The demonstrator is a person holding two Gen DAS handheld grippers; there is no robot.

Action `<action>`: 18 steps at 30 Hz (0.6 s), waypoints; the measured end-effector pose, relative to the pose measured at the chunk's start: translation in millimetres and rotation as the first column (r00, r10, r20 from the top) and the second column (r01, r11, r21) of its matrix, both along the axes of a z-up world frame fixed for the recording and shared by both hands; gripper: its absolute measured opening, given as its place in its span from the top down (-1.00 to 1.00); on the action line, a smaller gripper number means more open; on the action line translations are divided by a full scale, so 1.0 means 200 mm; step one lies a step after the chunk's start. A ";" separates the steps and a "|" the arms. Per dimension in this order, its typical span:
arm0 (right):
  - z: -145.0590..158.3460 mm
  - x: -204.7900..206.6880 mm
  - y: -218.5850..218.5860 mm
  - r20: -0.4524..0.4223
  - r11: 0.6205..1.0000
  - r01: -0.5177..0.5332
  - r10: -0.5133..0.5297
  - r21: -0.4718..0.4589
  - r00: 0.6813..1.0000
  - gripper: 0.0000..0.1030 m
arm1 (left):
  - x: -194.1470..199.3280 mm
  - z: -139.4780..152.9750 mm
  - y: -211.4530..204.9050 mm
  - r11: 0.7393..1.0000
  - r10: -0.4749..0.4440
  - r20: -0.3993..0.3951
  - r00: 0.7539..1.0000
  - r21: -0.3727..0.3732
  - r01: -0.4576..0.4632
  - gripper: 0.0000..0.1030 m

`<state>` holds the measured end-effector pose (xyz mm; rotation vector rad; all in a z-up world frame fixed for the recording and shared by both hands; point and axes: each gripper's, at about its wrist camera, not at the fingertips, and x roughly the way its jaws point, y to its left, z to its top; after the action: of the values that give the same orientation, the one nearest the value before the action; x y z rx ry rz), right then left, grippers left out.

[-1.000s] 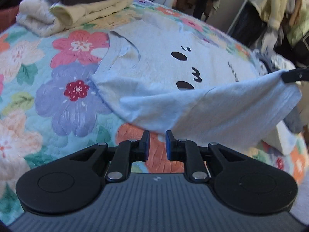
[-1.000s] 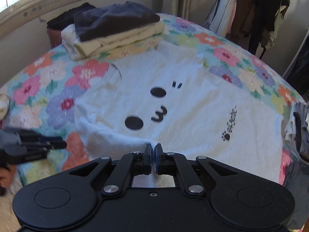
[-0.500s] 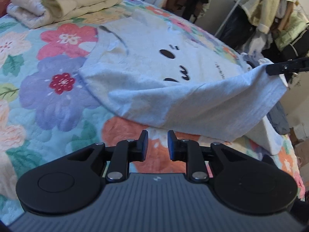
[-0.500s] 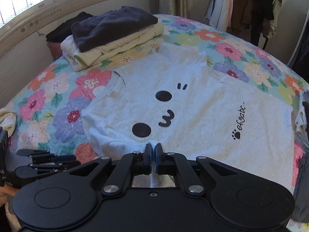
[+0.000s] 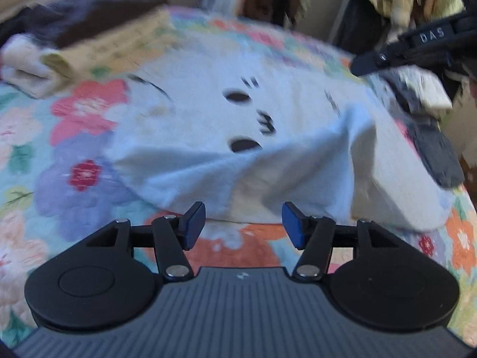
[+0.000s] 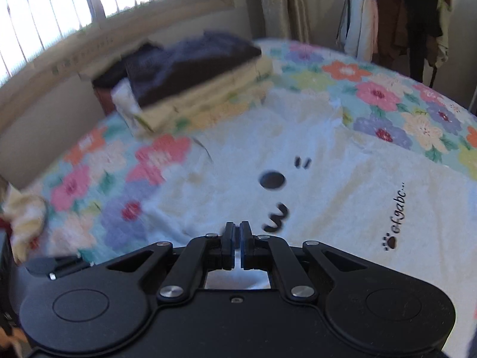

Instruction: Fold clothes

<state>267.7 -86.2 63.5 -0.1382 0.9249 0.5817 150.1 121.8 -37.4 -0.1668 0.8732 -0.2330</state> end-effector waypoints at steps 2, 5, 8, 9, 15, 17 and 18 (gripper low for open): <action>-0.07 0.03 -0.03 -0.054 1.000 -0.007 0.007 -0.006 0.998 0.91 | 0.15 -0.03 -0.06 0.999 -0.030 -0.076 0.997 0.019 0.032 -0.10; -0.20 0.02 -0.10 -0.116 1.000 0.012 -0.010 0.016 0.993 0.76 | 0.33 -0.07 -0.14 0.997 -0.037 -0.126 0.991 0.058 0.044 -0.10; -0.32 -0.02 -0.18 -0.147 0.996 0.048 -0.037 0.074 0.988 0.09 | 0.46 -0.14 -0.20 0.995 -0.039 -0.144 0.989 0.087 0.052 -0.10; -0.37 -0.03 -0.21 -0.166 0.994 0.069 -0.055 0.083 0.985 -0.07 | 0.49 -0.16 -0.21 0.994 -0.039 -0.153 0.987 0.091 0.054 -0.10; -0.64 -0.04 -0.43 -0.355 0.961 0.224 -0.154 0.165 0.922 -0.18 | 0.46 -0.23 -0.16 0.998 -0.053 -0.102 0.993 0.041 0.057 -0.10; -0.74 -0.03 -0.50 -0.425 0.935 0.304 -0.205 0.180 0.881 -0.18 | 0.45 -0.23 -0.12 0.997 -0.069 -0.088 0.994 0.026 0.071 -0.10; -0.78 -0.03 -0.53 -0.455 0.919 0.341 -0.222 0.197 0.862 -0.19 | 0.45 -0.24 -0.11 0.997 -0.080 -0.082 0.993 0.012 0.081 -0.10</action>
<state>261.8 -192.3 -92.0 0.3869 1.2516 0.4616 239.3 100.2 -85.0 -0.1272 0.9635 -0.2960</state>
